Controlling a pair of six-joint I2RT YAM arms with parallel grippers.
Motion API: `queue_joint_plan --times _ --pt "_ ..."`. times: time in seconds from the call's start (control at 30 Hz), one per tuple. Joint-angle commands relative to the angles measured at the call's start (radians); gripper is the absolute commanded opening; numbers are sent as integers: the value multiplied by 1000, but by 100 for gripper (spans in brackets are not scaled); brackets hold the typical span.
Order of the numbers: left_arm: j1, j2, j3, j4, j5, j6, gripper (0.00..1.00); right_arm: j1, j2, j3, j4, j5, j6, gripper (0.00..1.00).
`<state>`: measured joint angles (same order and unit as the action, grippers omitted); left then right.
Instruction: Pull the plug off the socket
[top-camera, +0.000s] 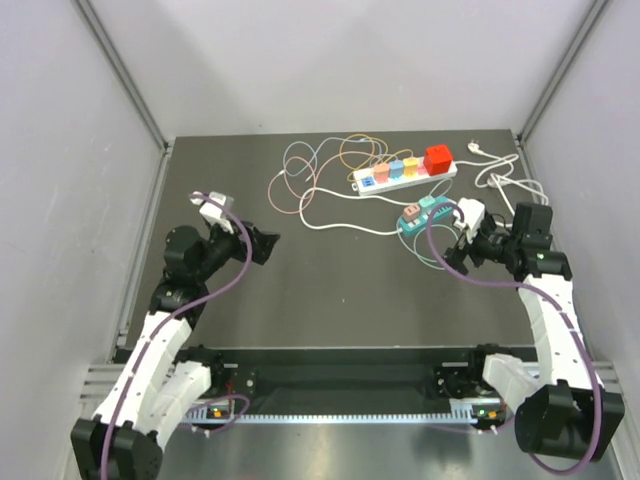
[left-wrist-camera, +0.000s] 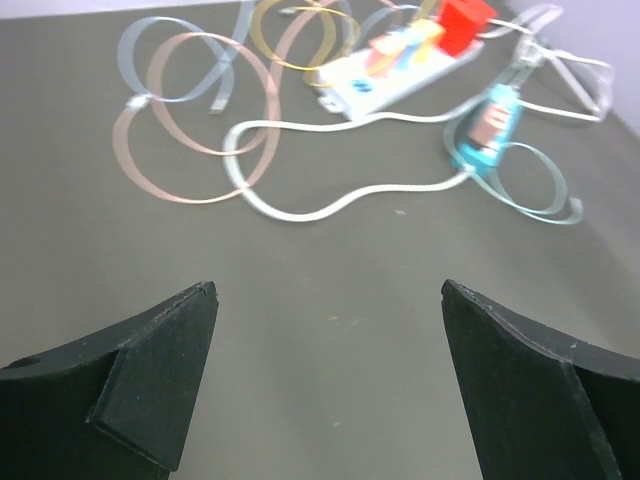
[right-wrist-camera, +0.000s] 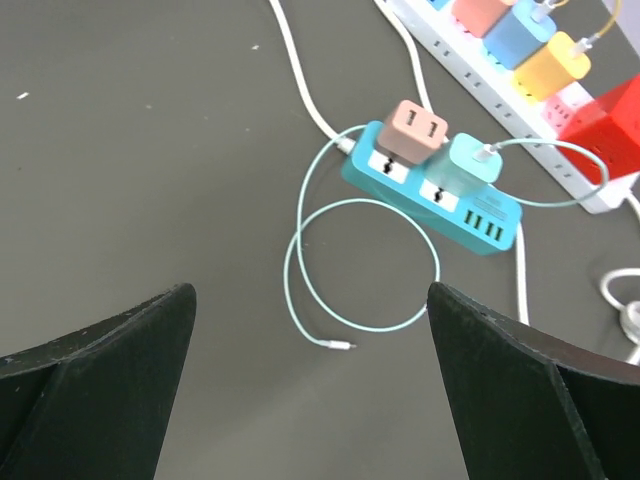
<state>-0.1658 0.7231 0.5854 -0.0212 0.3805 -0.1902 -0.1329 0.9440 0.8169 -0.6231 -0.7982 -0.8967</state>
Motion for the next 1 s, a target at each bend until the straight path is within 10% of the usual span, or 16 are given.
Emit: queue_joint_plan --times 0.0,0.43,0.97 --pt "-26 96 16 151 161 -61 99 1 4 1 -4 -81 -36 100" --pt "-434 672 353 259 24 31 98 -54 39 37 -3 108 66 100" --pt "-590 1427 1125 124 -61 81 94 -260 58 80 -47 16 139 100"
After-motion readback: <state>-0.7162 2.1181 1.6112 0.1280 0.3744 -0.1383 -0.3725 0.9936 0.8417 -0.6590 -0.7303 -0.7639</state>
